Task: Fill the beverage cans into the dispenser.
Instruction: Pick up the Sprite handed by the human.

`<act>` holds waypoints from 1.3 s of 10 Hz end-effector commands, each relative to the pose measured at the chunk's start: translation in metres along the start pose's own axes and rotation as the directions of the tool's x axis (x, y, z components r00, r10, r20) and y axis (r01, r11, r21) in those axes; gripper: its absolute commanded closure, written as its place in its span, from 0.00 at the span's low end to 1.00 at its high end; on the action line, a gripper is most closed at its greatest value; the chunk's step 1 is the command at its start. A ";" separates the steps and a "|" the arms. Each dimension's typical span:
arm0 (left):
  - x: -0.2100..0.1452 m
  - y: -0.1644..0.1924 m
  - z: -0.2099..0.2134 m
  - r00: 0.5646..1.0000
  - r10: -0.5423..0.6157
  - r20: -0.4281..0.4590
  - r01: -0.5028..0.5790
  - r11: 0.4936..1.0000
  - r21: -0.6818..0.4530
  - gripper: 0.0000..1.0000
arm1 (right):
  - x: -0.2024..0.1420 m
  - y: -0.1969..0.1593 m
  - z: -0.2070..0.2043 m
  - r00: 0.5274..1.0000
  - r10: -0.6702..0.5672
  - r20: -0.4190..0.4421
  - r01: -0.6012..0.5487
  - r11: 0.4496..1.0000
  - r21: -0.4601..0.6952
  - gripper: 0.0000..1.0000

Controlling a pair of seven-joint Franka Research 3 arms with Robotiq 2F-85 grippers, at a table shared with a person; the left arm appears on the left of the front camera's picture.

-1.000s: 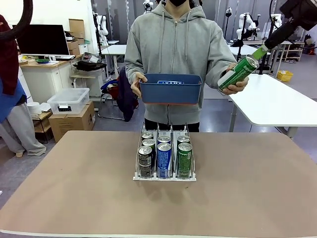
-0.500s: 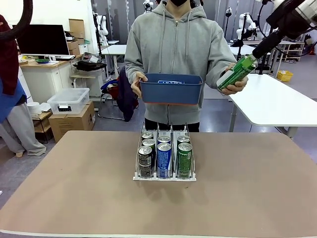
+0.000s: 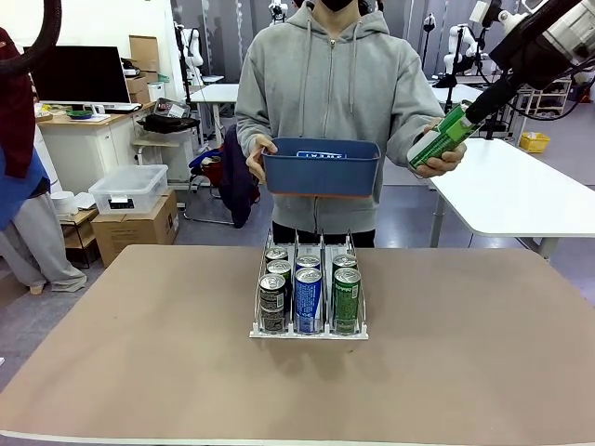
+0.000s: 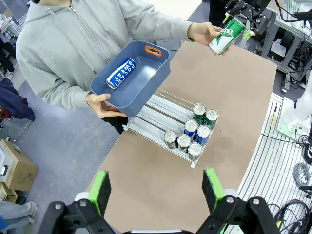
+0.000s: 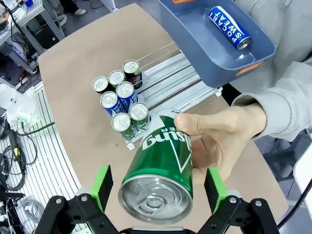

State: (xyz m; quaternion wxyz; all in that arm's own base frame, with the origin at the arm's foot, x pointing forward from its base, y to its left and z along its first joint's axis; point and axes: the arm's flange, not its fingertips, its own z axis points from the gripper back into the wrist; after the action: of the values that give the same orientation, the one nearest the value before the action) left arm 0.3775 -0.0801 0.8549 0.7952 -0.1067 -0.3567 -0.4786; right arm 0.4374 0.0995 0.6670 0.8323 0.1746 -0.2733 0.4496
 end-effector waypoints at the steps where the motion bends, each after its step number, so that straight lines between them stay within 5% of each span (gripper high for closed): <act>1: -0.002 0.000 0.001 1.000 -0.001 0.003 0.001 1.000 0.007 0.00 | 0.002 0.001 -0.008 0.999 0.007 0.034 -0.007 1.000 0.001 0.00; 7: -0.002 0.000 0.001 1.000 -0.001 0.003 0.001 1.000 0.007 0.00 | 0.003 0.001 -0.007 1.000 -0.001 0.004 0.001 1.000 0.007 0.00; 8: -0.002 0.000 0.001 1.000 -0.001 0.003 0.001 1.000 0.007 0.00 | 0.004 0.002 -0.007 1.000 0.001 0.003 -0.001 1.000 0.006 0.55; 9: -0.002 0.000 0.001 1.000 -0.001 0.003 0.001 1.000 0.007 0.00 | 0.003 0.003 -0.006 1.000 -0.027 -0.001 0.027 1.000 0.002 0.60; 10: -0.002 0.000 0.001 1.000 -0.001 0.003 0.001 1.000 0.007 0.00 | 0.003 0.002 -0.005 0.999 -0.054 0.000 0.054 0.998 0.010 1.00; 12: -0.002 0.000 0.001 1.000 -0.001 0.003 0.001 1.000 0.007 0.00 | 0.001 0.000 -0.002 0.996 -0.082 0.027 0.082 0.997 0.004 1.00; 13: -0.002 0.000 0.001 1.000 -0.001 0.003 0.001 1.000 0.007 0.00 | 0.001 0.001 -0.002 0.997 -0.076 0.029 0.076 0.997 0.001 0.85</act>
State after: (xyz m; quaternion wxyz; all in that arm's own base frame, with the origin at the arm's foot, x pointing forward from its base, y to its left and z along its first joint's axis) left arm 0.3775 -0.0801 0.8549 0.7952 -0.1066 -0.3567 -0.4785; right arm 0.4401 0.1006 0.6654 0.8440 0.1823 -0.2714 0.4251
